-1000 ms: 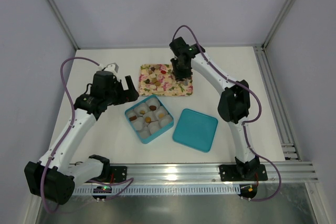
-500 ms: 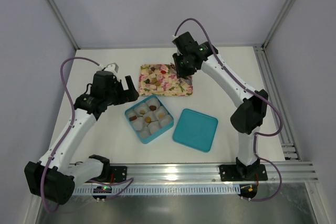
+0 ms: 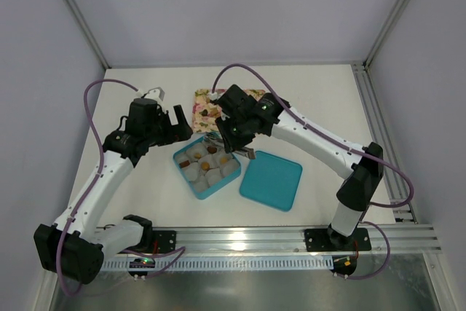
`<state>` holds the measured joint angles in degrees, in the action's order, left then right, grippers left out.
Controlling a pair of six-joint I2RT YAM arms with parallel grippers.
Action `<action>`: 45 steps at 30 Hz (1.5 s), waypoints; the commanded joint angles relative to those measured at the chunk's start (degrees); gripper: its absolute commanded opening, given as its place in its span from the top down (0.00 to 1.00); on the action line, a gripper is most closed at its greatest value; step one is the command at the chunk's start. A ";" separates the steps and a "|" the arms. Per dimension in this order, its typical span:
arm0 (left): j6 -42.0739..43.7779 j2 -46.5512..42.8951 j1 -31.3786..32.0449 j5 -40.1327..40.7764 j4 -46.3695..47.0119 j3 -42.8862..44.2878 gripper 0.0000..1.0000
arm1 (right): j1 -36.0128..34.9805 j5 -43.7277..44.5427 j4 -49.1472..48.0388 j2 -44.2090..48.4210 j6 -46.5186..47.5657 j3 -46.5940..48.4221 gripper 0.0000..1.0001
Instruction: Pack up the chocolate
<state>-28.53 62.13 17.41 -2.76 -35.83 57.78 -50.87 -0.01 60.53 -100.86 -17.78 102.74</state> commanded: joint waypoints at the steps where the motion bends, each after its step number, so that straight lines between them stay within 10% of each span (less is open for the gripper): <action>1: -0.56 -0.78 0.17 -0.84 1.38 -0.30 0.00 | -2.64 -4.38 -2.96 3.83 -2.61 -2.97 0.70; 45: -0.56 -0.69 0.17 -1.02 1.38 -0.47 0.00 | -9.60 -8.16 -3.84 -4.70 -1.38 -2.81 0.60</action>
<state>-28.56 62.13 17.52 -3.11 -35.81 57.74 -60.27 -8.14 57.91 -106.13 -19.62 98.35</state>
